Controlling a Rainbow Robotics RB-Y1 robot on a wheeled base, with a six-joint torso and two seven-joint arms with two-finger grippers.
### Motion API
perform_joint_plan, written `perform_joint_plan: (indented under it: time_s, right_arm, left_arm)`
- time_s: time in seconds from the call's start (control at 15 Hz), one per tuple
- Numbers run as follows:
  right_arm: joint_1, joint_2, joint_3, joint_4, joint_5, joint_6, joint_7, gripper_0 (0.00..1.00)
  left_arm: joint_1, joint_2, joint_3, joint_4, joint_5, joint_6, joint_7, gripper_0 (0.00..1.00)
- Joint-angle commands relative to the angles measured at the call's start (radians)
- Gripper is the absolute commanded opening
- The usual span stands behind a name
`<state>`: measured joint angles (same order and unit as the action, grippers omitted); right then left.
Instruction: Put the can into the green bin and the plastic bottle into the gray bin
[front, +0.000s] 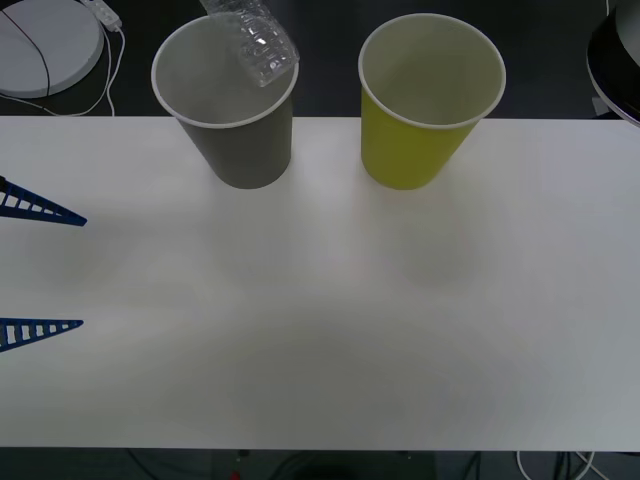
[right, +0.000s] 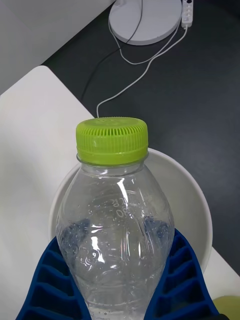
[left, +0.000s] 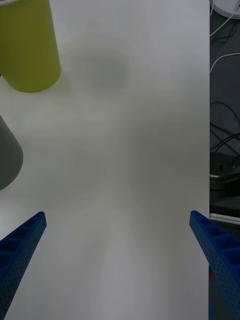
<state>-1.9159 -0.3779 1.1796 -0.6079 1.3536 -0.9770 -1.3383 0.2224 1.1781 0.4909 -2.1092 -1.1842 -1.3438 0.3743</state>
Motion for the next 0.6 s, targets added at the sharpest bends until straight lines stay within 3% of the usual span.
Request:
perform_joint_plan:
  time_s: [0.07,0.6]
  right_arm:
    - [-0.011,0.03,0.0,0.025,0.004,0.006,-0.001,0.0]
    - [-0.018,0.071,0.011,0.057,0.004,0.03,-0.001,0.0]
  left_arm:
    - [0.0,0.0,0.0,0.0,0.0,0.0,0.0,1.0]
    - [0.0,0.0,0.0,0.0,0.0,0.0,0.0,1.0]
